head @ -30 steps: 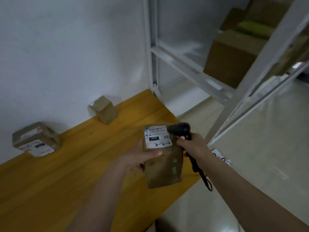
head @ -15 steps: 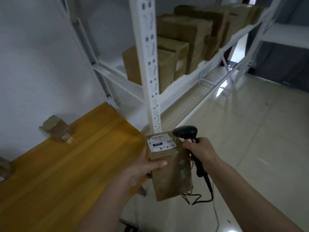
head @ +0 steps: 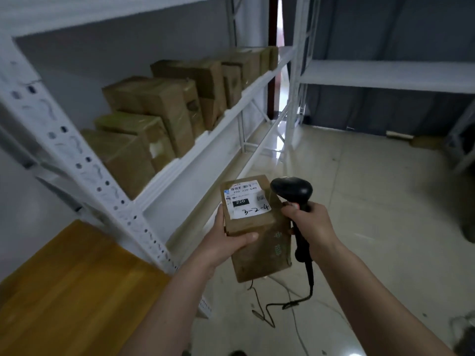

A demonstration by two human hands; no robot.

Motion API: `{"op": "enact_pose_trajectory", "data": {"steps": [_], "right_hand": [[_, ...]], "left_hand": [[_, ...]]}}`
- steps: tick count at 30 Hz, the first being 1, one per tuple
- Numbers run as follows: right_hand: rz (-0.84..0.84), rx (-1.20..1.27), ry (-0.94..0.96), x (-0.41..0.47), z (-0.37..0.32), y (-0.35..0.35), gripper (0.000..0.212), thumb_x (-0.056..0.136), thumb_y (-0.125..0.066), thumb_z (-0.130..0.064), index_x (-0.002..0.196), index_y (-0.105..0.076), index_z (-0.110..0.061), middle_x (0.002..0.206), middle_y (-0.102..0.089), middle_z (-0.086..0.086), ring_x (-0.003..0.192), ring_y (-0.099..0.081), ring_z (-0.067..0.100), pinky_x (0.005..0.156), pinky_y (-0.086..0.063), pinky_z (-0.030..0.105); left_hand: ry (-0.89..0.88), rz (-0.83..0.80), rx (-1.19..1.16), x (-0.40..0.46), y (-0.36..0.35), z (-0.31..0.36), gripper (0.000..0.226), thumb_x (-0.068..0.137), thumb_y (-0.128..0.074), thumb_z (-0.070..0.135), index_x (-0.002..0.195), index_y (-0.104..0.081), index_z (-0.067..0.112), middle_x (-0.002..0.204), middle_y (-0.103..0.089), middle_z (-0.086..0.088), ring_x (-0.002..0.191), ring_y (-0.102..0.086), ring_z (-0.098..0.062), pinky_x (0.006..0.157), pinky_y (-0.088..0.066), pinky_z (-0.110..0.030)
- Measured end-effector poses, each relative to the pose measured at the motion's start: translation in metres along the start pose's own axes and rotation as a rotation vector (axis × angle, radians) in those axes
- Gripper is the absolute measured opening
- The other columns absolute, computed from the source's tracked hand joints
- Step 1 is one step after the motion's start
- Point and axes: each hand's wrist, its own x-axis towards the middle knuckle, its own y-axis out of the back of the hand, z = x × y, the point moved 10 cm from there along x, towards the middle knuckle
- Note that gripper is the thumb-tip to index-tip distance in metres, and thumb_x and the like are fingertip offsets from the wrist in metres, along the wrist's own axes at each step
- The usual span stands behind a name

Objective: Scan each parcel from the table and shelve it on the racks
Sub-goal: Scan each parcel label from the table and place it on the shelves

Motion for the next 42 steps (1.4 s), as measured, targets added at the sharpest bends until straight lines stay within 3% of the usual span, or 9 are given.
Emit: {"op": "enact_pose_trajectory", "data": {"steps": [3, 5, 11, 15, 18, 27, 33, 37, 42], "right_hand": [[0.056, 0.064, 0.037, 0.021, -0.019, 0.020, 0.004, 0.084, -0.067, -0.012, 0.086, -0.068, -0.015, 0.079, -0.069, 0.005, 0.072, -0.065, 0.019, 0.068, -0.056, 0.035], [0.088, 0.103, 0.063, 0.037, -0.033, 0.034, 0.005, 0.084, -0.067, -0.010, 0.086, -0.069, -0.014, 0.084, -0.070, 0.011, 0.077, -0.066, 0.024, 0.076, -0.057, 0.043], [0.145, 0.197, 0.189, 0.104, -0.095, 0.050, 0.014, 0.080, -0.065, -0.003, 0.091, -0.063, 0.006, 0.100, -0.060, 0.035, 0.074, -0.058, 0.027, 0.076, -0.054, 0.050], [0.123, 0.209, 0.225, 0.154, -0.139, 0.036, 0.010, 0.082, -0.064, -0.003, 0.091, -0.068, -0.003, 0.094, -0.066, 0.029, 0.077, -0.062, 0.027, 0.082, -0.054, 0.057], [0.109, 0.246, 0.249, 0.186, -0.161, 0.029, 0.009, 0.083, -0.063, -0.002, 0.088, -0.069, -0.007, 0.086, -0.066, 0.015, 0.075, -0.063, 0.024, 0.073, -0.057, 0.046], [0.077, 0.360, 0.293, 0.275, -0.210, 0.043, 0.014, 0.083, -0.068, -0.007, 0.095, -0.070, -0.016, 0.078, -0.073, 0.002, 0.062, -0.068, 0.011, 0.052, -0.049, 0.027], [-0.019, 0.372, 0.287, 0.358, -0.241, 0.044, 0.013, 0.083, -0.069, -0.009, 0.094, -0.071, -0.014, 0.079, -0.073, 0.005, 0.068, -0.070, 0.017, 0.058, -0.051, 0.031], [-0.093, 0.356, 0.274, 0.426, -0.268, 0.069, 0.013, 0.084, -0.069, -0.010, 0.096, -0.071, -0.015, 0.078, -0.075, 0.004, 0.069, -0.071, 0.017, 0.058, -0.051, 0.029], [-0.113, 0.311, 0.336, 0.506, -0.318, 0.124, 0.014, 0.085, -0.067, -0.006, 0.095, -0.068, -0.016, 0.070, -0.074, -0.002, 0.063, -0.071, 0.013, 0.050, -0.052, 0.023]], "left_hand": [[-0.068, -0.031, 0.010, 0.030, -0.012, 0.031, 0.085, 0.076, -0.083, 0.029, 0.139, -0.029, 0.050, 0.119, -0.063, 0.024, 0.104, -0.061, 0.004, 0.090, -0.055, -0.029], [-0.116, -0.048, 0.029, 0.053, -0.021, 0.053, 0.088, 0.077, -0.082, 0.029, 0.140, -0.026, 0.052, 0.120, -0.062, 0.025, 0.110, -0.060, -0.003, 0.097, -0.052, -0.038], [-0.251, -0.041, 0.043, 0.130, -0.030, 0.125, 0.100, 0.077, -0.081, 0.031, 0.145, -0.012, 0.055, 0.133, -0.055, 0.019, 0.120, -0.054, -0.012, 0.101, -0.049, -0.044], [-0.289, -0.019, 0.056, 0.180, -0.015, 0.166, 0.103, 0.080, -0.078, 0.030, 0.149, -0.005, 0.049, 0.144, -0.046, 0.013, 0.130, -0.047, -0.017, 0.106, -0.045, -0.048], [-0.336, -0.019, 0.070, 0.218, -0.008, 0.196, 0.103, 0.080, -0.079, 0.027, 0.150, -0.007, 0.047, 0.144, -0.045, 0.013, 0.130, -0.046, -0.016, 0.106, -0.045, -0.047], [-0.340, 0.033, 0.083, 0.303, -0.020, 0.244, 0.108, 0.078, -0.080, 0.034, 0.152, -0.001, 0.044, 0.144, -0.046, 0.013, 0.130, -0.046, -0.016, 0.107, -0.043, -0.046], [-0.331, 0.153, 0.046, 0.369, -0.023, 0.268, 0.105, 0.074, -0.082, 0.034, 0.149, -0.009, 0.052, 0.126, -0.055, 0.026, 0.119, -0.054, -0.007, 0.103, -0.047, -0.041], [-0.304, 0.197, 0.003, 0.424, -0.053, 0.298, 0.102, 0.073, -0.082, 0.036, 0.133, -0.007, 0.068, 0.112, -0.054, 0.036, 0.107, -0.055, 0.005, 0.092, -0.050, -0.026], [-0.305, 0.221, -0.055, 0.491, -0.111, 0.351, 0.108, 0.062, -0.079, 0.040, 0.146, -0.012, 0.055, 0.126, -0.060, 0.020, 0.117, -0.058, -0.010, 0.102, -0.048, -0.042]]}}
